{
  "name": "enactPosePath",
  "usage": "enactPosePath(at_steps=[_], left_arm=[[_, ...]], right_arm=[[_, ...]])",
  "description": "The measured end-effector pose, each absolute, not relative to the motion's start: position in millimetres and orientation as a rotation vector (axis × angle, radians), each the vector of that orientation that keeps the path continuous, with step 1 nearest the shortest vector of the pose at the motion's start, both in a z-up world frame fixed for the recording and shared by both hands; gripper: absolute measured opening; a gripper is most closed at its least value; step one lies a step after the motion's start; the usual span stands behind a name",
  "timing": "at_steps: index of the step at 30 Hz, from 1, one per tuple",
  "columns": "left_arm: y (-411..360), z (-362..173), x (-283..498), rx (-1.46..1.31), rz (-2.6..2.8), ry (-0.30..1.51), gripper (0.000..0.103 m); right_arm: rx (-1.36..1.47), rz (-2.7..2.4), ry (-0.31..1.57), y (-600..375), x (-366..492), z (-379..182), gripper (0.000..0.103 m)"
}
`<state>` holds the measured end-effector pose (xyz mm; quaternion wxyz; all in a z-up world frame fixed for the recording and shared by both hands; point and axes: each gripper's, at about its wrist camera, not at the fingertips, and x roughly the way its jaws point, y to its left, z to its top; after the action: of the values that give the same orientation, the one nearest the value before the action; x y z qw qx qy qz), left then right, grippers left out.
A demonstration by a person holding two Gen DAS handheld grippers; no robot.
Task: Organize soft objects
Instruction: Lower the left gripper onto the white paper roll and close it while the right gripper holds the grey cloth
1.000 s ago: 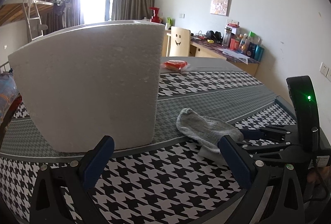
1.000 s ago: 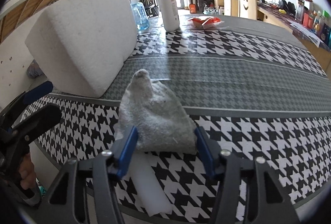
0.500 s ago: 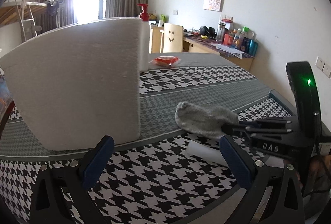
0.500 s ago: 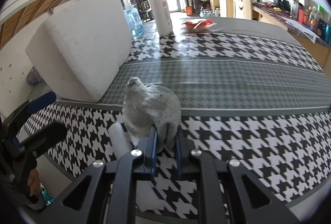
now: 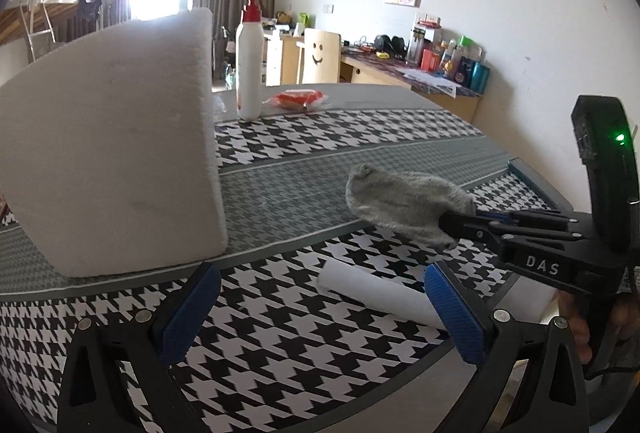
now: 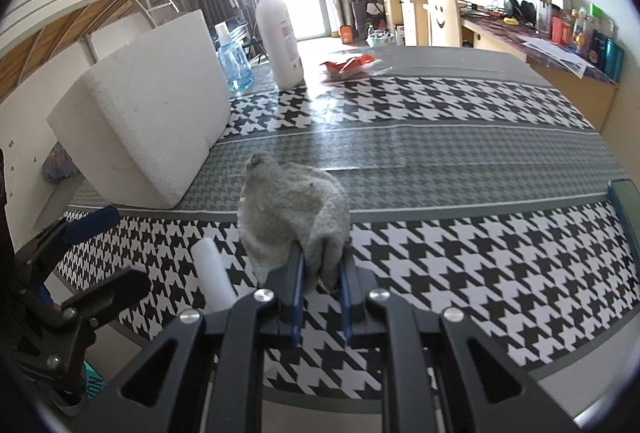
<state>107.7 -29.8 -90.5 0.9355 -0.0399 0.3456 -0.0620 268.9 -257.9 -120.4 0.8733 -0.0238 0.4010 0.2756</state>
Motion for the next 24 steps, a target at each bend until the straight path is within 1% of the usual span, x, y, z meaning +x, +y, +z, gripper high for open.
enactPosePath(at_steps=[7, 10, 14, 18, 24], left_arm=[[-43, -97, 116, -0.075, -0.133, 0.759, 0.102], [-50, -100, 118, -0.066, -0.132, 0.775, 0.099], [-56, -106, 122, -0.071, -0.157, 0.818, 0.089], [-59, -114, 126, -0.081, -0.177, 0.877, 0.070], [-63, -115, 128, -0.082, -0.176, 0.898, 0.065]], right_arm=[[-0.034, 0.542, 0.830, -273, 266, -119, 0.019], [-0.023, 0.532, 0.824, -279, 265, -118, 0.019], [-0.014, 0.525, 0.821, -285, 265, -118, 0.019], [-0.010, 0.525, 0.816, -290, 264, -118, 0.019], [-0.003, 0.524, 0.813, -294, 262, -118, 0.019]])
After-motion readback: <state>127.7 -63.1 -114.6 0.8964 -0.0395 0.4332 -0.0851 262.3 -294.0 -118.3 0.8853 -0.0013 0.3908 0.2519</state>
